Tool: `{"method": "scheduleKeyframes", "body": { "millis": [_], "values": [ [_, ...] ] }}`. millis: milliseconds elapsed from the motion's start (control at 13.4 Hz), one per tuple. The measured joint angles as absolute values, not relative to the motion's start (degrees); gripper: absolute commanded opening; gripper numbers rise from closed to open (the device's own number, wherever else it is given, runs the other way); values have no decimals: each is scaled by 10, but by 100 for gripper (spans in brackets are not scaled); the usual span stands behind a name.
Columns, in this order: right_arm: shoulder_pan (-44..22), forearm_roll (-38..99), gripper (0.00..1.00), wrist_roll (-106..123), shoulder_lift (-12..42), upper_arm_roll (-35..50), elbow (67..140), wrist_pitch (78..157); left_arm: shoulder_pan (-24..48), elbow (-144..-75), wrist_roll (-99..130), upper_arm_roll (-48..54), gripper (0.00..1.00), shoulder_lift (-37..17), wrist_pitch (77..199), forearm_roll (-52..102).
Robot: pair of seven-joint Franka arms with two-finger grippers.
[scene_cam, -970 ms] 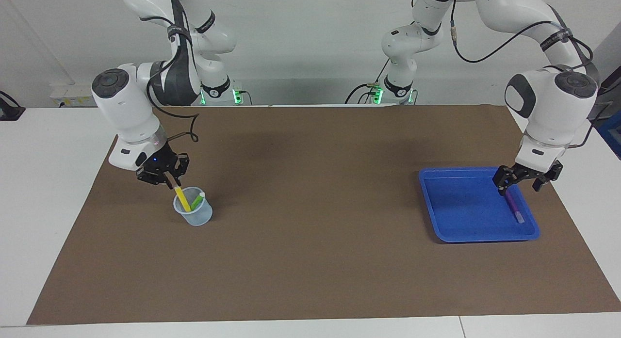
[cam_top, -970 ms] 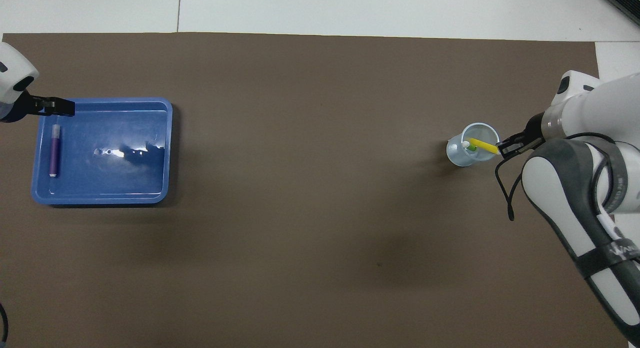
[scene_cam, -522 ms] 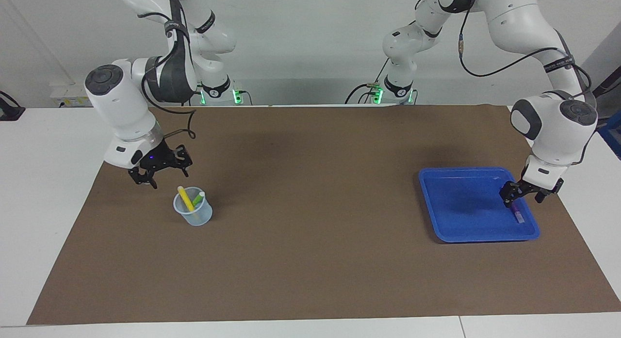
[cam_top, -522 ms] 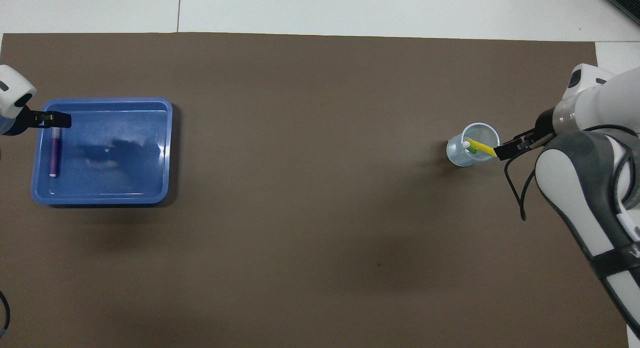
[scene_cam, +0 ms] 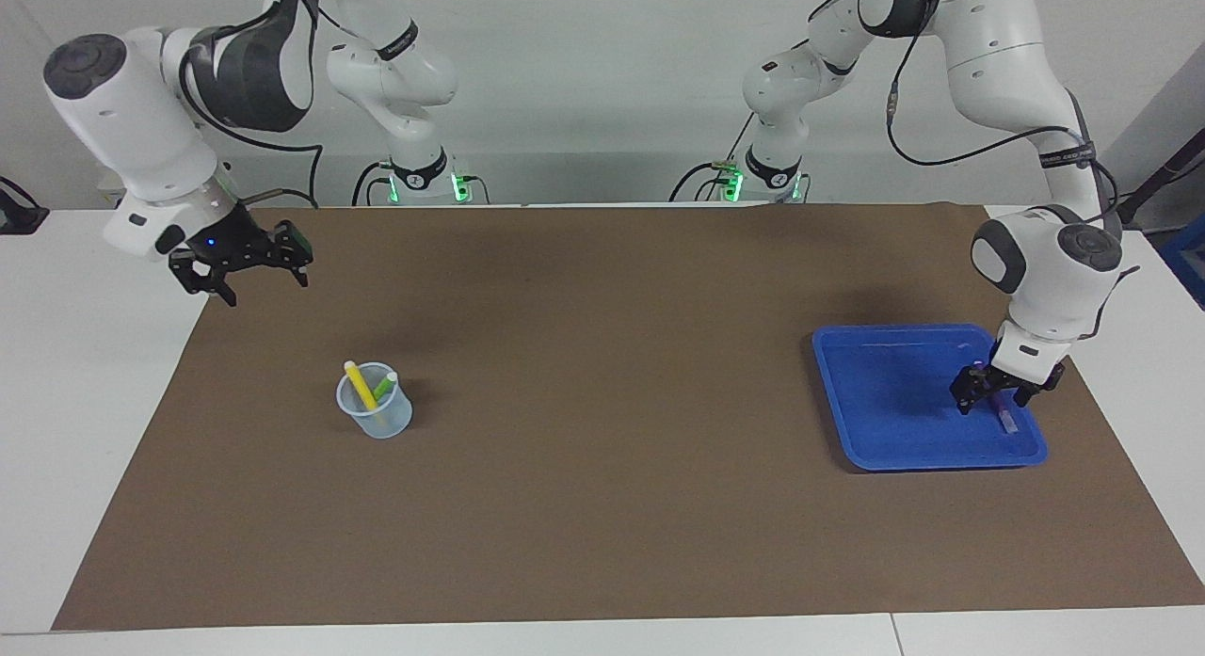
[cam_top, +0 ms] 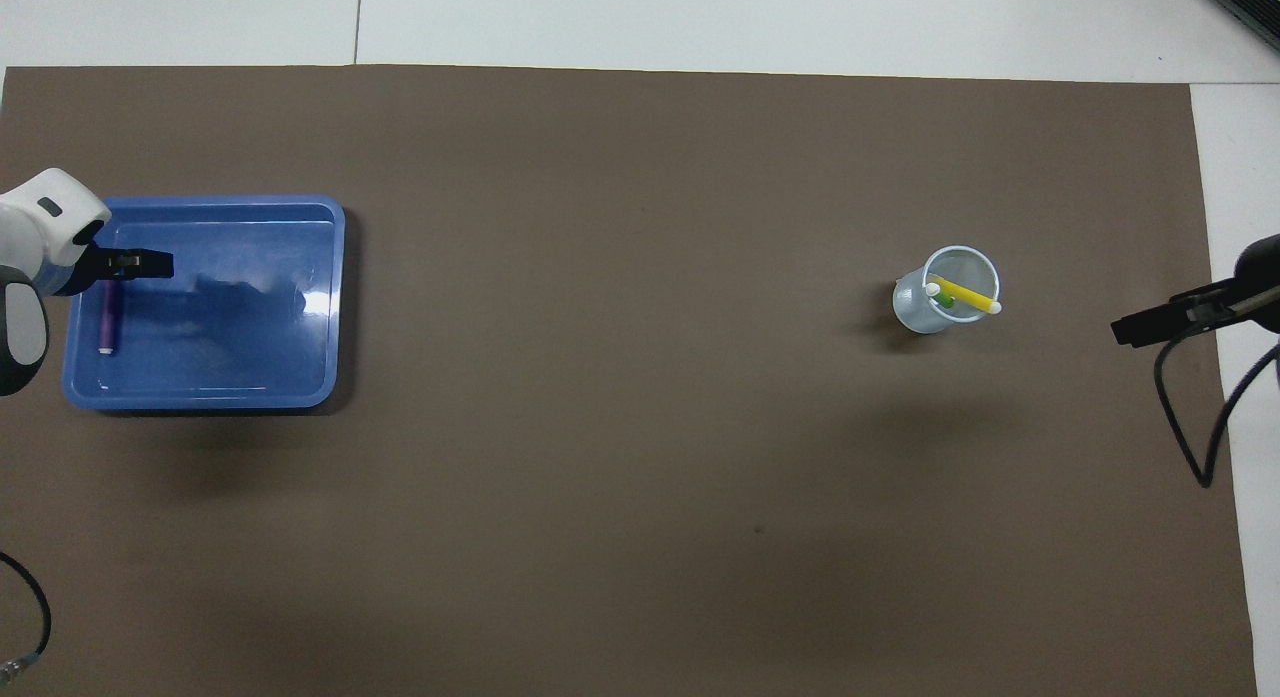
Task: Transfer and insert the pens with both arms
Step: 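Withdraw the right gripper while the left gripper hovers over the purple pen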
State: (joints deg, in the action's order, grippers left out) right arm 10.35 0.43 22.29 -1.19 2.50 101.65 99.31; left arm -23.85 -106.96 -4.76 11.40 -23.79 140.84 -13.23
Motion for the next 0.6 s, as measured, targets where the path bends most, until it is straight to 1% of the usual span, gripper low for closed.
{"method": "scheduleKeyframes", "body": {
  "millis": [224, 373, 597],
  "values": [
    [102, 4, 100, 179, -45, 27, 989, 938, -252, -1086, -48, 115, 100, -238, 1423, -132],
    [98, 4, 100, 141, -48, 34, 984, 922, -252, -1087, -48, 115, 100, -238, 1423, -132],
    [69, 4, 100, 99, -44, 40, 984, 912, -252, -1089, -48, 117, 100, -238, 1423, -132]
  ]
}}
